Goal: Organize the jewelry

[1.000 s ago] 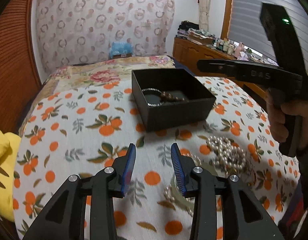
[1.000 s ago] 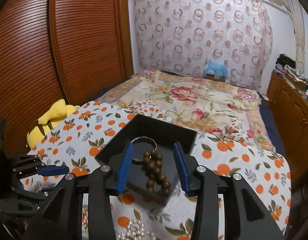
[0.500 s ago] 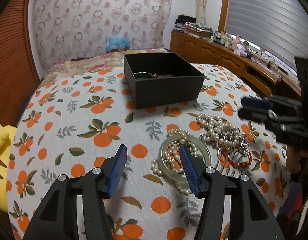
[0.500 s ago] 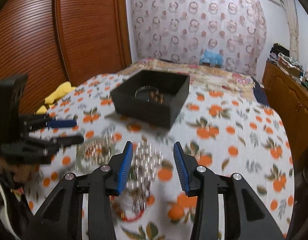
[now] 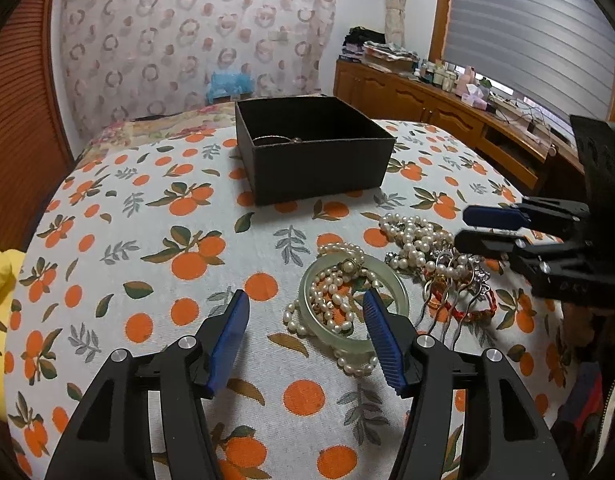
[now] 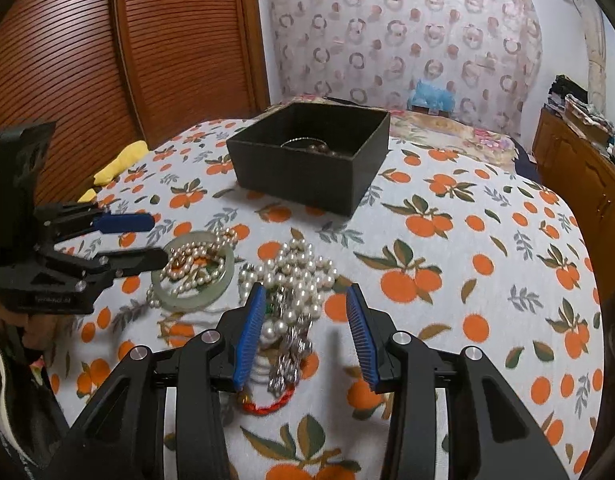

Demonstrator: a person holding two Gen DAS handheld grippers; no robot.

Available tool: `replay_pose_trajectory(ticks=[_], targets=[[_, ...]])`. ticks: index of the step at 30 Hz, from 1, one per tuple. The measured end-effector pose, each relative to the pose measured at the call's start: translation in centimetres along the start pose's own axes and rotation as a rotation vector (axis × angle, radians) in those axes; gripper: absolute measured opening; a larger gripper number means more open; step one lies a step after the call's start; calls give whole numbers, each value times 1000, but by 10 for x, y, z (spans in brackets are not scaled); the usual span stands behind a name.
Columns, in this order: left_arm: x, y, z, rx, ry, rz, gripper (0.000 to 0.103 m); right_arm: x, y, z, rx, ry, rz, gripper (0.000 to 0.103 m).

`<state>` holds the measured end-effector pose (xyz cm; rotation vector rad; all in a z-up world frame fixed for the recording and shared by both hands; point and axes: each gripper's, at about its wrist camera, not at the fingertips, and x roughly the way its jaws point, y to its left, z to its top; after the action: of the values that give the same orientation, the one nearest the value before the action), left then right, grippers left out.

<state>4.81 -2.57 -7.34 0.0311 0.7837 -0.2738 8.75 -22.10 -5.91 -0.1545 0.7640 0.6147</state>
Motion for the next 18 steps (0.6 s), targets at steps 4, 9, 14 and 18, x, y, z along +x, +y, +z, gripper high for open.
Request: replay_pose_trajectory(ticks=[4,9,14,18], targets=[[1,1,-2,-1,1,-1,57,11,-6,13,14,18,-5,38],[0,1,-3,-6,-5,-1,57,26,-16,24,23,44,-31,37],[-3,4,-4,-9,-14,2,57,40,-23,23,-1,114,-40,30],[-2,5,-4,-15,-11,-3,57,45,-20,24,-37,144,-39,29]])
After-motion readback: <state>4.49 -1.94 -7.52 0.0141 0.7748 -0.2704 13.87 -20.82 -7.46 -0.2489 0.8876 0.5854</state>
